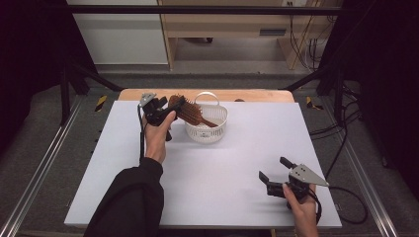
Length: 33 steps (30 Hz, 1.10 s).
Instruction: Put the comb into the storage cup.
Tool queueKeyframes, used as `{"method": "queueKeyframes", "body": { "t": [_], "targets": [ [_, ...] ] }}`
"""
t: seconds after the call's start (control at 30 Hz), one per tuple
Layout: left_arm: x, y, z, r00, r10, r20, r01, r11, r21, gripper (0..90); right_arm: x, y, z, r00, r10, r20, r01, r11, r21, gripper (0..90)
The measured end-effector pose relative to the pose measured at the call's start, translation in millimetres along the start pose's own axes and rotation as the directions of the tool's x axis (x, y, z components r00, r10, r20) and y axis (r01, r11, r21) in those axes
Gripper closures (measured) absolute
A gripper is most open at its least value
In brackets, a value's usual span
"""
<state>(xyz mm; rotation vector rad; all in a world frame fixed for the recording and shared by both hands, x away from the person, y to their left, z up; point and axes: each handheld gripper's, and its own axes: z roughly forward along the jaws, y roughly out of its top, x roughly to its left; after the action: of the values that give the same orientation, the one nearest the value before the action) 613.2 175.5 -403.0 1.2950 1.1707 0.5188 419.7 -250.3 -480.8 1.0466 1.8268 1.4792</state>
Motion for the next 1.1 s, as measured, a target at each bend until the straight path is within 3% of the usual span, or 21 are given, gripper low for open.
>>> {"method": "queueKeyframes", "body": {
  "t": [0.63, 1.1],
  "targets": [
    [-0.7, 2.4, -2.6, 1.0, 0.007, -0.006, -0.007, 0.9999, -0.012, 6.0, 0.0, -0.2, 0.5, 1.0, -0.002, 0.0, 0.002, 1.0, 0.001, 4.0],
    [-7.3, 7.4, -9.7, 0.9973, 0.072, -0.018, -0.072, 0.997, -0.027, 5.8, 0.1, -0.1, 0.2, 1.0, 0.002, -0.002, -0.002, 1.0, -0.001, 3.8]
  ]
}}
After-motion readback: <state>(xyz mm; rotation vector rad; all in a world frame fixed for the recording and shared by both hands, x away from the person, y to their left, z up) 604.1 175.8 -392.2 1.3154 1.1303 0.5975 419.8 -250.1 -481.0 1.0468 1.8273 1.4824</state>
